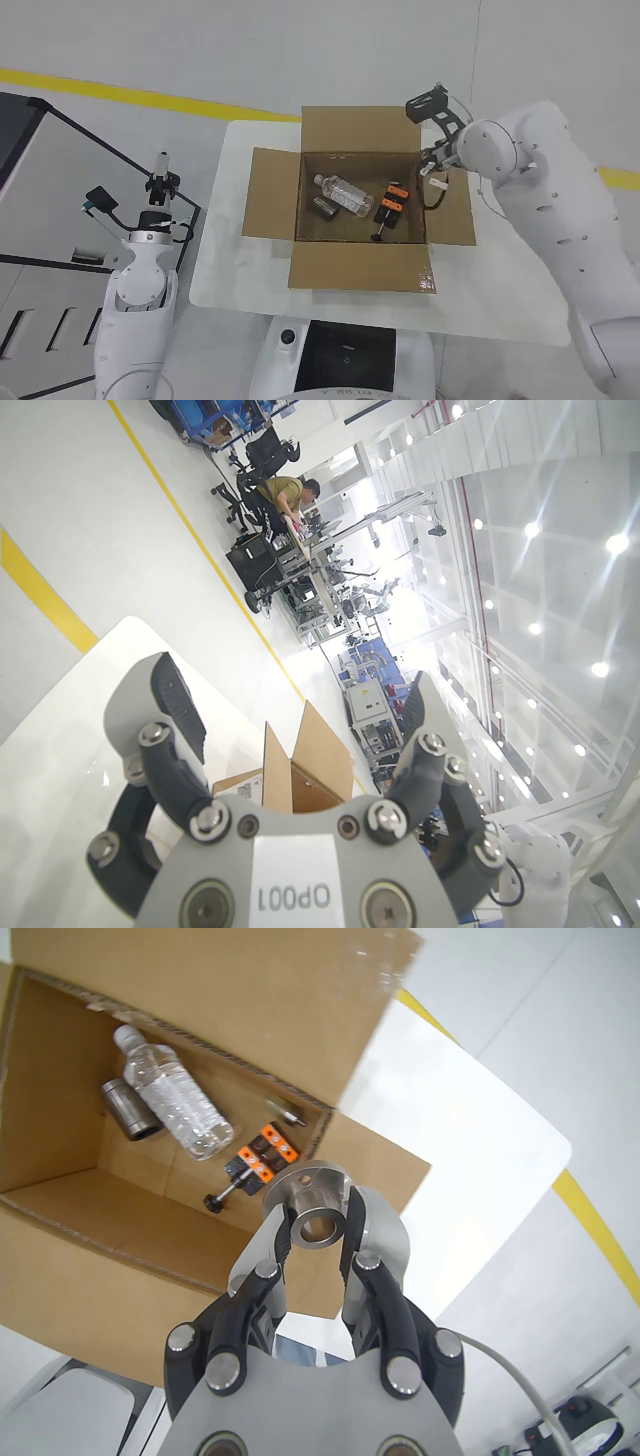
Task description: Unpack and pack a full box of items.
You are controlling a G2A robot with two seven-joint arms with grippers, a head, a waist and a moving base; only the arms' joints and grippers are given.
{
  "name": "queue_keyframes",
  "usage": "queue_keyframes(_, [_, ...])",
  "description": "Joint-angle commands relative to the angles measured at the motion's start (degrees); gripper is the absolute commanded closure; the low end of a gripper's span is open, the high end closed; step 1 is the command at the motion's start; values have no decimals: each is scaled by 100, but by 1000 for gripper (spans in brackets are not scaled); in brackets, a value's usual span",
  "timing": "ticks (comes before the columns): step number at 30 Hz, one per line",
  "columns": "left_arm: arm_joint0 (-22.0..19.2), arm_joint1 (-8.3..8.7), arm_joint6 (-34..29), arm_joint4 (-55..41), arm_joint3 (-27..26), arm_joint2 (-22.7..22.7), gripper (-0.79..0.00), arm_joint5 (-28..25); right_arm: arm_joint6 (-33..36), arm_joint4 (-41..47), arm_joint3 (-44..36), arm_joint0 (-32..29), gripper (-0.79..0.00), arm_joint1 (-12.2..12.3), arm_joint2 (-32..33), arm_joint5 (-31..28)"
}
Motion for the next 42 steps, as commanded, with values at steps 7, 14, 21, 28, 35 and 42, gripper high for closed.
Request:
queue_keyframes(7, [0, 0, 0, 0, 0, 0, -785, 0, -439, 465, 922, 119, 0, -532, -1518, 212])
queue_keyframes(14, [0, 0, 0, 0, 0, 0, -785, 0, -696, 838, 1961, 78, 0, -904, -2176, 74])
queue_keyframes(21, [0, 0, 0, 0, 0, 0, -785, 0, -1258, 1197, 2750, 64, -222, -1132, -2298, -324])
queue_keyframes(28, [0, 0, 0, 0, 0, 0, -785, 0, -1577, 1442, 3134, 113, -372, -1213, -2173, -689])
queue_keyframes(35, [0, 0, 0, 0, 0, 0, -785, 0, -1490, 1705, 2267, 37, -363, -933, -1395, -1018])
queue_keyframes(42, [-4, -1, 9, -17, 12, 1, -785, 51, -949, 2449, -151, -1423, -382, 15, 2054, -1532])
